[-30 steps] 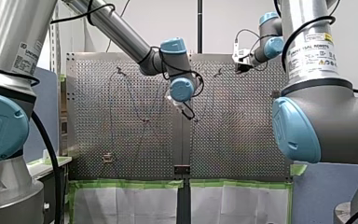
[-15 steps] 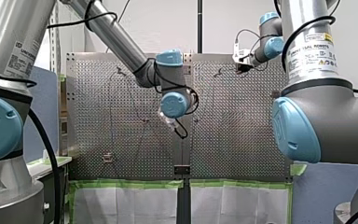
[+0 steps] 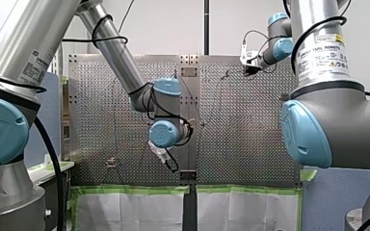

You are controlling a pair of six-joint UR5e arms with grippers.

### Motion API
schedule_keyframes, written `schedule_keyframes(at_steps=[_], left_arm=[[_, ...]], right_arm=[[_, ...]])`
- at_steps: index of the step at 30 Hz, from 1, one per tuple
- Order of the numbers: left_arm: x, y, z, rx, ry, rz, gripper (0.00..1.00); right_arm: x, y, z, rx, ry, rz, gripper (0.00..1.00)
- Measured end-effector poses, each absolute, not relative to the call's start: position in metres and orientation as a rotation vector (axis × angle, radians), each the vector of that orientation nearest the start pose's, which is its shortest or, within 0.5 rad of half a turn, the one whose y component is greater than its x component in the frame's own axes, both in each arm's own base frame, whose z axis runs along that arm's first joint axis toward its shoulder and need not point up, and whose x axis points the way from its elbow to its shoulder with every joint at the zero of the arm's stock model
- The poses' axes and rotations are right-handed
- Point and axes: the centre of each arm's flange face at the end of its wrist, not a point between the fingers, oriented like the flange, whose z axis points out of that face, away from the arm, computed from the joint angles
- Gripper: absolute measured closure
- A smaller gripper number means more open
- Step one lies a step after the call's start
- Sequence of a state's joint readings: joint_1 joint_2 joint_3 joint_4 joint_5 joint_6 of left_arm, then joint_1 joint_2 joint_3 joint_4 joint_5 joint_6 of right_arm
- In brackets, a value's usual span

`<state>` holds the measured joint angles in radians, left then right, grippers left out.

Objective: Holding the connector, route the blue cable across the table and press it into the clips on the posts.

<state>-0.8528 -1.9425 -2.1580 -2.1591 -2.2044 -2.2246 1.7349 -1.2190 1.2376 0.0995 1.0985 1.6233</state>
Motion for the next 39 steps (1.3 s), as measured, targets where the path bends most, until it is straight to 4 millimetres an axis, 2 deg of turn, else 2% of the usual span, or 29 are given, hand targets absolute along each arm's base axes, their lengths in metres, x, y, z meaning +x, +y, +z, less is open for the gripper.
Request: schedule_keyframes(at_steps=[16,24,29,39], left_arm=[[0.259,-0.335,0.105,-0.239,1.61,-0.563,0.0],[0.26,-0.296,0.091,-0.241,1.627,-0.42,0.0],[0.256,-0.269,0.082,-0.265,1.643,-0.297,0.0],[0.245,-0.229,0.069,-0.261,1.671,-0.14,0.0]], right_arm=[[0.277,-0.578,0.445,1.74,-0.994,1.653,1.0],[0.278,-0.577,0.445,1.743,-0.993,1.654,1.0],[0.278,-0.577,0.444,1.743,-0.993,1.654,1.0],[0.277,-0.577,0.444,1.739,-1.001,1.654,1.0]])
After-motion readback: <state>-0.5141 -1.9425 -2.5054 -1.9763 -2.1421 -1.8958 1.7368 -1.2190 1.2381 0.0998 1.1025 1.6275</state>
